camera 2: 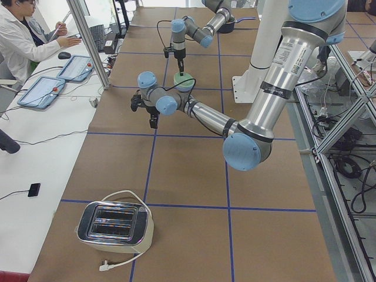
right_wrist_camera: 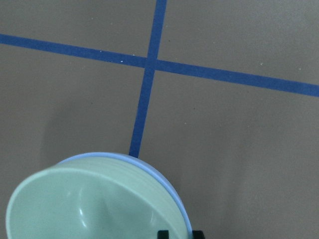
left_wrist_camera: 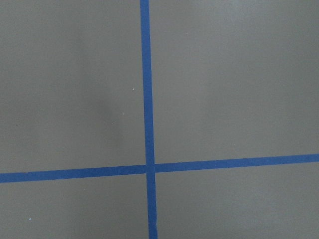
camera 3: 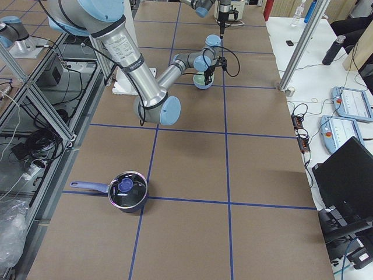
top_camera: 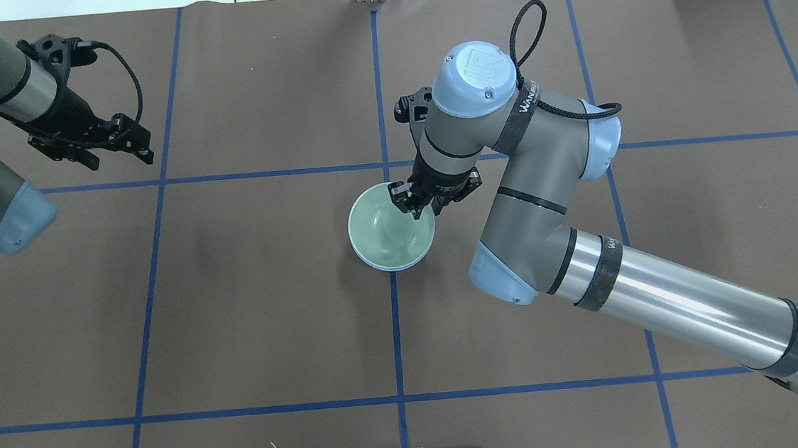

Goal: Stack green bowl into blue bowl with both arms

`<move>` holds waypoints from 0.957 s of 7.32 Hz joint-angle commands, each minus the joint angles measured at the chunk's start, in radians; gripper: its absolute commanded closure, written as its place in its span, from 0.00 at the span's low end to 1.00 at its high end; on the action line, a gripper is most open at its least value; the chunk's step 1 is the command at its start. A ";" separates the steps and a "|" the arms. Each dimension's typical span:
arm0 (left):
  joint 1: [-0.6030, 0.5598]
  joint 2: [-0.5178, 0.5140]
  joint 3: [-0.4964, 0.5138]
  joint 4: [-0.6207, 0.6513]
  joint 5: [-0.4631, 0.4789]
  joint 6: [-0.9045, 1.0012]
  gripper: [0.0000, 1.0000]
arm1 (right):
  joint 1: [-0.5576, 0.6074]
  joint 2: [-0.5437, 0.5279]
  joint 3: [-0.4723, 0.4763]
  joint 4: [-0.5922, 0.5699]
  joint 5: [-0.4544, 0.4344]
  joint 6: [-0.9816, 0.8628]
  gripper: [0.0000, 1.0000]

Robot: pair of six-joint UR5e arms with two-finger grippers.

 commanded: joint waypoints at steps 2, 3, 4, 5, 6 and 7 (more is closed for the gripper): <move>0.000 -0.002 -0.002 0.002 -0.004 0.000 0.03 | 0.007 -0.006 0.001 0.041 0.000 -0.003 0.00; -0.002 -0.002 -0.005 0.002 -0.005 0.000 0.03 | 0.010 -0.018 0.003 0.071 -0.002 -0.003 0.00; -0.005 -0.002 -0.007 0.005 -0.006 0.000 0.03 | 0.018 -0.039 0.009 0.120 -0.026 -0.003 0.00; -0.015 -0.002 -0.008 0.008 -0.007 0.000 0.03 | 0.027 -0.053 0.017 0.169 -0.052 -0.003 0.00; -0.025 -0.003 -0.008 0.009 -0.009 0.000 0.03 | 0.030 -0.058 0.018 0.232 -0.106 0.008 0.00; -0.028 -0.003 -0.008 0.009 -0.009 0.000 0.03 | 0.032 -0.073 0.018 0.260 -0.143 0.012 0.00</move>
